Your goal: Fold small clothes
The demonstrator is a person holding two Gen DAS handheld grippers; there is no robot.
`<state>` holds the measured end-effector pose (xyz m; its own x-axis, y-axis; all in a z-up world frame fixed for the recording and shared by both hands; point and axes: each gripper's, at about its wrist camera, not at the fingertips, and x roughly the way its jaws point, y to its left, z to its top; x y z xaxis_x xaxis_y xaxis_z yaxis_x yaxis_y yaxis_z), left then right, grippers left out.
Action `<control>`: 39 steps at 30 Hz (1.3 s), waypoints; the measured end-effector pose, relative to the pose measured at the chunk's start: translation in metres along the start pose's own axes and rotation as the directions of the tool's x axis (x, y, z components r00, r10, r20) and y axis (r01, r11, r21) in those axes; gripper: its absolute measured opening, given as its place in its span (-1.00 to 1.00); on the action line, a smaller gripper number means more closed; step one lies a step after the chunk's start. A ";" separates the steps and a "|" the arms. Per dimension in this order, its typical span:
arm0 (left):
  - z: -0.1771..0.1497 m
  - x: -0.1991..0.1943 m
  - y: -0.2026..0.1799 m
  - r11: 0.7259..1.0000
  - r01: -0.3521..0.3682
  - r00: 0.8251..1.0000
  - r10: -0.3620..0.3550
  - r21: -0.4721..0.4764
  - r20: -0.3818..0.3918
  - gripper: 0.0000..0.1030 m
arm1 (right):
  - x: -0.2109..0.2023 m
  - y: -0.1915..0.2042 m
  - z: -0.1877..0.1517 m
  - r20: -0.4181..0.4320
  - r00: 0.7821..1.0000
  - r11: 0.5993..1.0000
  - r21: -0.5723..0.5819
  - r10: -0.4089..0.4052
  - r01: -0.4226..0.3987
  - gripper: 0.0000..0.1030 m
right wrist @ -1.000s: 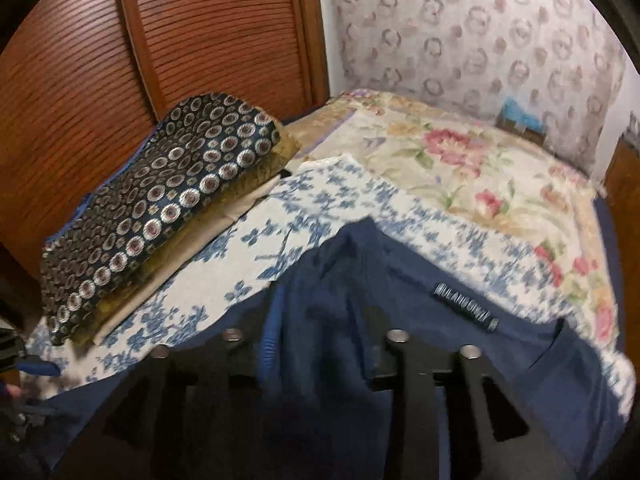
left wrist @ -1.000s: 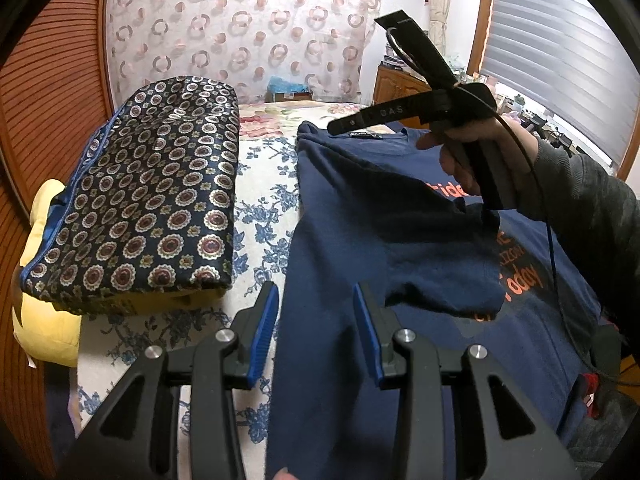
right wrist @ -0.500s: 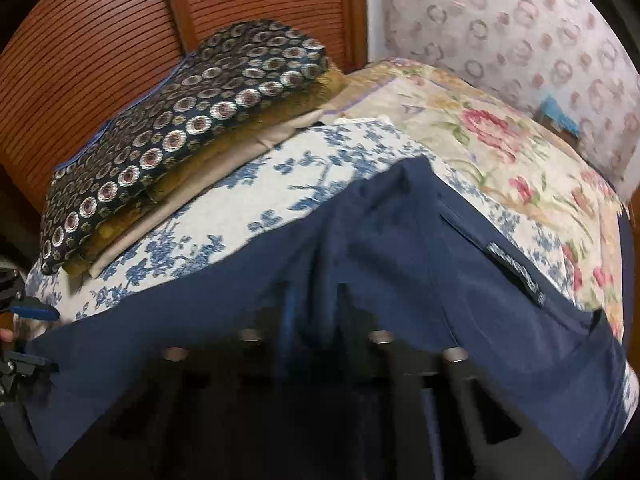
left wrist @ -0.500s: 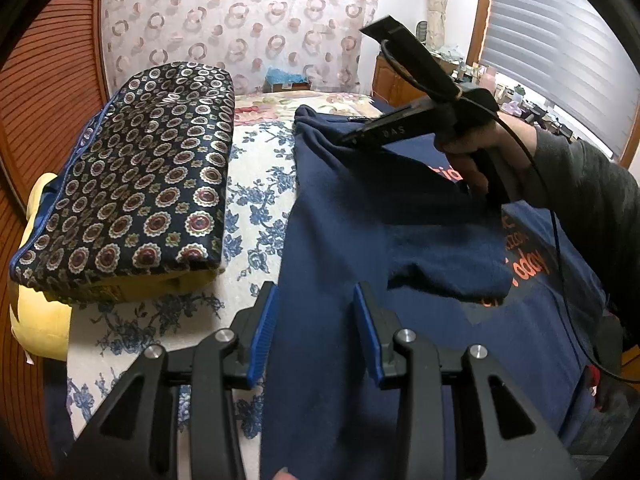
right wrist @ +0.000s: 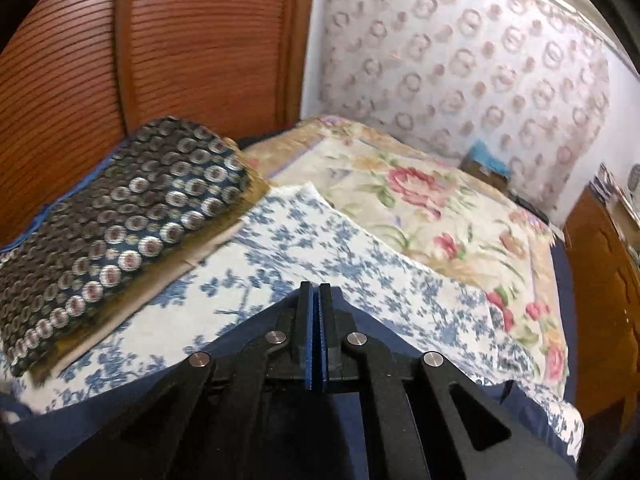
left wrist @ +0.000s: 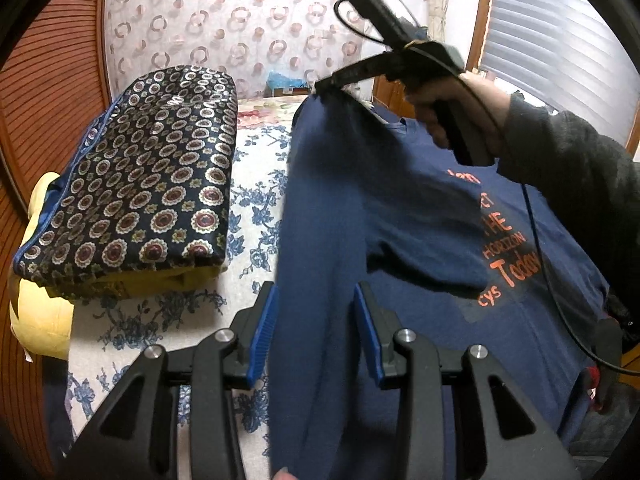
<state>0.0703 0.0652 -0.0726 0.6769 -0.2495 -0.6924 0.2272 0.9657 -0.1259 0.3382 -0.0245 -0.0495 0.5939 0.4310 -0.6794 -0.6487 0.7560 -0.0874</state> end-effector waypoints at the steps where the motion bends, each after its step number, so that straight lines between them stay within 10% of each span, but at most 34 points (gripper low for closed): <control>1: 0.000 -0.002 -0.001 1.000 0.001 1.000 -0.001 0.000 0.003 -0.28 | 0.000 -0.001 -0.001 -0.007 1.000 1.000 0.001 -0.002 0.002 -0.91; 6: 0.003 -0.003 -0.004 1.000 0.008 1.000 -0.008 0.006 0.009 -0.28 | -0.012 -0.013 -0.009 -0.003 1.000 0.999 0.033 -0.030 0.030 -0.40; 12: 0.012 0.004 -0.016 0.999 0.027 1.000 -0.027 0.027 0.007 -0.27 | -0.064 -0.030 -0.051 0.020 1.000 0.999 0.044 -0.009 0.008 -0.25; 28: 0.066 0.066 -0.054 0.995 0.051 0.996 -0.044 0.087 -0.077 -0.27 | -0.163 -0.108 -0.244 -0.133 0.976 0.962 0.193 -0.170 0.194 -0.21; 39: 0.128 0.131 -0.035 0.999 -0.011 0.994 0.016 0.045 -0.111 -0.28 | -0.171 -0.125 -0.276 -0.127 0.978 0.952 0.241 -0.163 0.190 -0.21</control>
<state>0.2409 -0.0106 -0.0678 0.5985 -0.2242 -0.7691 0.2505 0.9643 -0.0861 0.1863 -0.3287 -0.1233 0.6262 0.2360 -0.7431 -0.3900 0.9201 -0.0365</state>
